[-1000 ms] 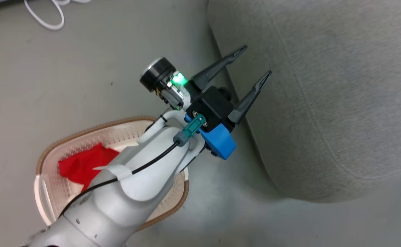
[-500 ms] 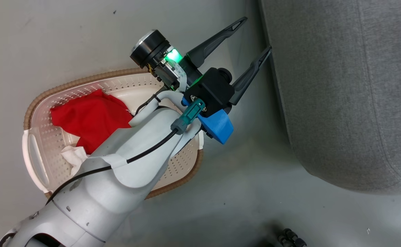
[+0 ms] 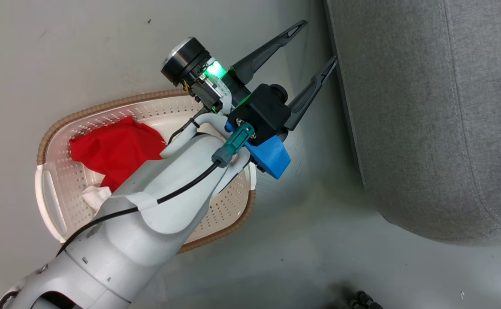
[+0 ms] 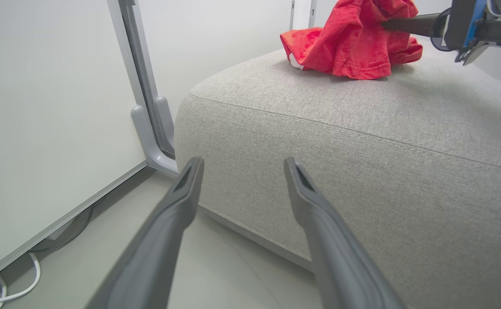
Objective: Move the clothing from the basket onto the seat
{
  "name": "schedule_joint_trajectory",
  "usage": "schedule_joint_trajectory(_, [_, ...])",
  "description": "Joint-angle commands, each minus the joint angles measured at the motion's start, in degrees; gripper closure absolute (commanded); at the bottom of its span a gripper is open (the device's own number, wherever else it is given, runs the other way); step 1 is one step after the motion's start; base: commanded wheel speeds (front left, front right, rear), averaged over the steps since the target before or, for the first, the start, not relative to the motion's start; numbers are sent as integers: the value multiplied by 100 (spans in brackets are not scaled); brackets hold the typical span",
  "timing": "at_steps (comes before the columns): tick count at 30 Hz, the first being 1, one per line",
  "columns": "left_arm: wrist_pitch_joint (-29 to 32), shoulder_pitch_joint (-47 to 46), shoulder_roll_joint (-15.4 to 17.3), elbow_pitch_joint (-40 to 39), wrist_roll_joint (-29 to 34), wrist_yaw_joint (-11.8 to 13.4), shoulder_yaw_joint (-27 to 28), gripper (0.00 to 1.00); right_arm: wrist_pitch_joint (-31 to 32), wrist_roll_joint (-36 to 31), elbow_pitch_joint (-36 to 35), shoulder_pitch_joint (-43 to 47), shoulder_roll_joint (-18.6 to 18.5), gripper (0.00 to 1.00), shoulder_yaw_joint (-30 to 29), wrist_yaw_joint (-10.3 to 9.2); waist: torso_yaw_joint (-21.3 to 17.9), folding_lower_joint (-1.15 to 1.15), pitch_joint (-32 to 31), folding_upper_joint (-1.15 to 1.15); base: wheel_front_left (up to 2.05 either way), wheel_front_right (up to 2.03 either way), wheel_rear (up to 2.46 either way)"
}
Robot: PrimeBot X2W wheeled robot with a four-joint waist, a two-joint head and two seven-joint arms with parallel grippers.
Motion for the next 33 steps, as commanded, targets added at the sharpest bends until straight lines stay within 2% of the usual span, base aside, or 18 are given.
schedule_joint_trajectory(1, [-49, 40, 15, 18, -27, 37, 1, 0, -3, 24, -49, 101, -1, 0, -21, 1, -1, -1, -84, 0, 0, 0, 0])
schedule_joint_trajectory(6, [-71, 174, -22, 42, -100, 83, 41, 0, -3, -77, -162, 445, 60, 0, 74, 1, 22, -1, -346, 0, 0, 0, 0])
schedule_joint_trajectory(16, [-94, 824, -20, -201, -326, 230, 436, 0, -2, -421, -721, 1829, 392, 0, 329, 2, 128, -1, -1352, 0, 0, 0, 0])
schedule_joint_trajectory(28, [-91, 2231, 108, -787, -437, 459, 1602, 0, -2, -279, -2077, 2966, 902, 0, 1150, 2, 459, -1, -2539, 0, 0, 0, 0])
schedule_joint_trajectory(33, [-91, 2743, 142, -972, -343, 458, 2137, 0, -3, -199, -2533, 3285, 1069, 0, 1538, 2, 650, -1, -2899, 0, 0, 0, 0])
